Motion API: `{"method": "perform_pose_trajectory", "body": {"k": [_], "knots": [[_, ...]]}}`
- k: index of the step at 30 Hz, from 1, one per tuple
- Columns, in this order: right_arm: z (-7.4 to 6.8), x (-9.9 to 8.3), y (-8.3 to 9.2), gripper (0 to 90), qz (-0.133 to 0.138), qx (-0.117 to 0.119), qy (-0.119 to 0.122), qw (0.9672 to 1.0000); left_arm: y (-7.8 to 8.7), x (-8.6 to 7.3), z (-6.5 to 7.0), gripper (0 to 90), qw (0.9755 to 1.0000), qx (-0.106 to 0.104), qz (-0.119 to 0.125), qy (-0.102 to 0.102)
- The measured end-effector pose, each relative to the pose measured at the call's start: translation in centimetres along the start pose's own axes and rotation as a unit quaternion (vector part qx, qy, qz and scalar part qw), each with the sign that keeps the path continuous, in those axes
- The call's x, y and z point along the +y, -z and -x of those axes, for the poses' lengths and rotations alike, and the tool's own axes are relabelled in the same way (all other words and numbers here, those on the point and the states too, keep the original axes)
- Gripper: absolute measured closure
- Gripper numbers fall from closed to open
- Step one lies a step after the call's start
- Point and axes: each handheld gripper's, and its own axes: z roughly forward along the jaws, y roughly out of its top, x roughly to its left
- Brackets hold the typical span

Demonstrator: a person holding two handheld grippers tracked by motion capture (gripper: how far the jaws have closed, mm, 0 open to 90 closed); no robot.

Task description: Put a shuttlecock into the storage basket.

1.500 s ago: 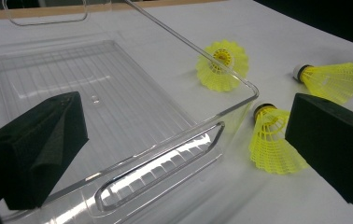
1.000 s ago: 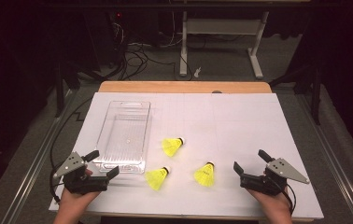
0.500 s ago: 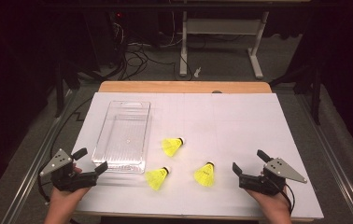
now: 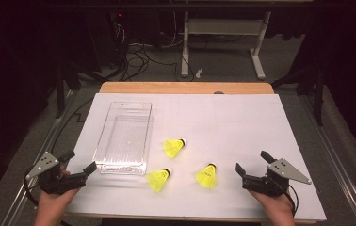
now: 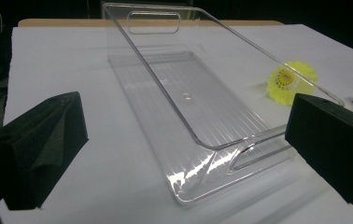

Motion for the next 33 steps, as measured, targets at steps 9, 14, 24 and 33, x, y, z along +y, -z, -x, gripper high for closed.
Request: {"method": "perform_pose_trajectory", "body": {"k": [9, 14, 24, 33], "knots": [[0.0, 0.0, -0.1, 0.2, -0.004, 0.000, 0.003, 1.0000, -0.2, -0.1, 0.1, 0.3, 1.0000, -0.007, 0.001, -0.004], [0.0, -0.1, -0.1, 0.2, -0.003, -0.001, 0.004, 1.0000, -0.2, -0.2, 0.0, 0.6, 0.9999, -0.013, -0.005, 0.000], [-0.1, 0.0, -0.1, 0.2, -0.002, -0.005, 0.006, 1.0000, -0.4, -0.2, 0.1, 0.6, 0.9992, -0.024, -0.032, 0.000], [-0.1, 0.1, 0.0, 0.2, -0.001, -0.008, 0.006, 0.9999, -1.1, -0.4, 0.7, 0.1, 0.9966, -0.024, -0.077, -0.021]]}}
